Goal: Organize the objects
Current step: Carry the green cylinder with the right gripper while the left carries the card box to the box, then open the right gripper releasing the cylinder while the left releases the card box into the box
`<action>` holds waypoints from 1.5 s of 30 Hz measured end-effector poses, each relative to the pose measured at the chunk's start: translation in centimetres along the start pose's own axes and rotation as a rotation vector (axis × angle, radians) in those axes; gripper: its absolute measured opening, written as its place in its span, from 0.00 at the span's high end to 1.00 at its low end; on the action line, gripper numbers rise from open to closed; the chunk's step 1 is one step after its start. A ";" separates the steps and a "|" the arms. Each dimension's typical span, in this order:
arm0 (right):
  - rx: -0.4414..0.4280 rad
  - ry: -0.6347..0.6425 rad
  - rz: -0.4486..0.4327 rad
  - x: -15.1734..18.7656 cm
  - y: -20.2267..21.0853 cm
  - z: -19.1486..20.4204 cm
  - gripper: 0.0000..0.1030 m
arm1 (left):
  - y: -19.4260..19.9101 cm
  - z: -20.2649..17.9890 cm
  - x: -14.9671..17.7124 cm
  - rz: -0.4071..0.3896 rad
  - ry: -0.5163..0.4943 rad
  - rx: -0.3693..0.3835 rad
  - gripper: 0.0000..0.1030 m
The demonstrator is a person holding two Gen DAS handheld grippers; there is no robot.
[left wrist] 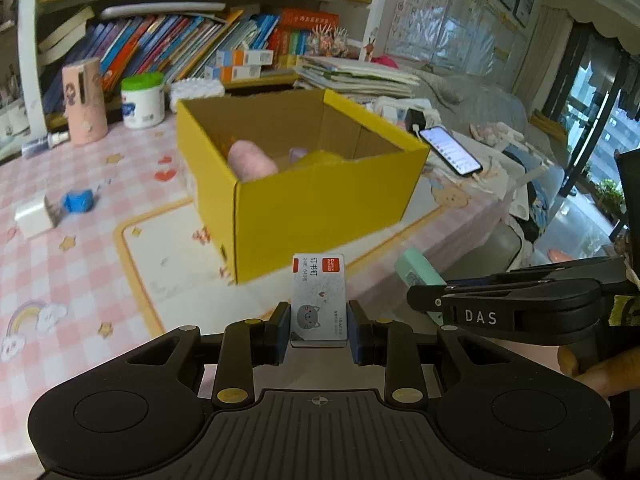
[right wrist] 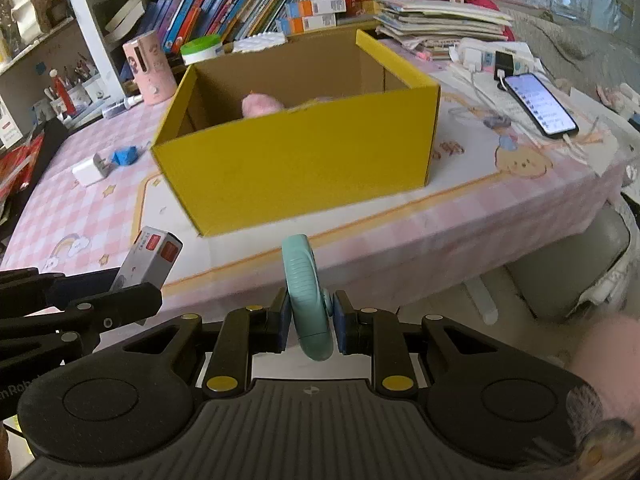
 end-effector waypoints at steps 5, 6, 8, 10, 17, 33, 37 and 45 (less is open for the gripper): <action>-0.011 -0.001 -0.070 -2.8 -0.2 -1.5 0.80 | -0.8 -0.5 -2.7 -0.058 -0.012 0.003 0.73; -0.013 -0.001 -0.097 -3.6 0.0 -1.8 0.80 | -0.8 -0.5 -3.4 -0.074 -0.011 0.003 0.73; -0.018 0.000 -0.153 -5.2 0.3 -2.3 0.80 | -1.0 -0.6 -4.8 -0.107 -0.013 -0.004 0.73; -0.024 0.006 -0.208 -6.9 0.6 -2.9 0.80 | -1.4 -0.7 -6.5 -0.140 -0.022 -0.019 0.73; -0.062 0.050 -0.315 -12.2 -0.4 -4.1 0.80 | -4.6 0.2 -10.6 -0.170 -0.012 -0.102 0.73; -0.169 0.196 -0.189 -17.8 -9.7 -2.3 0.80 | -12.3 2.4 -10.6 0.014 0.045 -0.230 0.73; -0.181 0.239 -0.136 -18.4 -11.9 -1.5 0.80 | -12.8 2.7 -10.6 0.022 0.064 -0.240 0.72; -0.185 0.290 -0.032 -18.6 -15.2 -0.3 0.80 | -12.4 2.3 -10.5 -0.009 0.059 -0.274 0.61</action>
Point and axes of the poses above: each gripper's, at about its wrist camera, not at the fingertips, and y roughly against the way its jaws point, z to its left, x to its underside, the point moved 4 cm from there along -y, roughly the way its jaws point, and after that the axes turned 8 degrees about x, right-handed, at the moved point
